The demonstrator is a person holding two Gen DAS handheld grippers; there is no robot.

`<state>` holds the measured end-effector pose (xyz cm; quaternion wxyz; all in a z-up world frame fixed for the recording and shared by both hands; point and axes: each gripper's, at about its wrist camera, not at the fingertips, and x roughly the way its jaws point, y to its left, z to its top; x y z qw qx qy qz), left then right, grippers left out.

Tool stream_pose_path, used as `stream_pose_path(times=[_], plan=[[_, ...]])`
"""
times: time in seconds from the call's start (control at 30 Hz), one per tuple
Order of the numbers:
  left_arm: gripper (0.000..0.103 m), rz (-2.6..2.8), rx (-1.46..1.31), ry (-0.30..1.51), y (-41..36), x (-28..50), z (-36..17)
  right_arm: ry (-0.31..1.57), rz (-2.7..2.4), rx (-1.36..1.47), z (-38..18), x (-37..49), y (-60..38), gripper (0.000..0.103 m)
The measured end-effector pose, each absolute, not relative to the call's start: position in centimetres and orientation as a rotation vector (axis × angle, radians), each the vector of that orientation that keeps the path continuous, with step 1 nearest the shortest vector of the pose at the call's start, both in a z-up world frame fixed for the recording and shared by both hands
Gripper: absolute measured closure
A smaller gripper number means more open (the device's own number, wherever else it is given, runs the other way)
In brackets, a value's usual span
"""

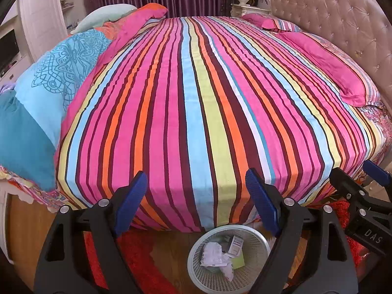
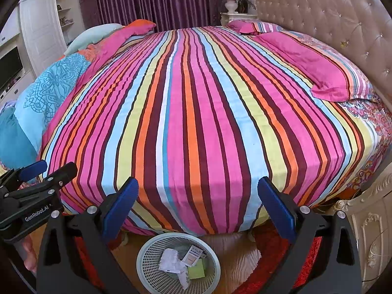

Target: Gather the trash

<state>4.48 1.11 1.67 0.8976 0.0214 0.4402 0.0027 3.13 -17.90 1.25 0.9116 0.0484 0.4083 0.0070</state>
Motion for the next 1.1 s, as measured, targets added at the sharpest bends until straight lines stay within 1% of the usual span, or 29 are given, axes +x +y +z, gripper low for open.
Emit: stream_pose_path(times=[0.4, 0.53, 1.1], plan=[[0.023, 0.009, 0.057, 0.932, 0.8, 5.2, 0.9, 0.857, 0.022, 0.093, 0.8, 3.7, -17.6, 0.010], [0.023, 0.006, 0.051, 0.912, 0.8, 5.1, 1.0, 0.867, 0.017, 0.100, 0.5, 4.0, -17.7, 0.010], [0.023, 0.015, 0.033, 0.927, 1.2, 5.2, 1.2, 0.865, 0.014, 0.111, 0.8, 4.5, -18.0, 0.010]])
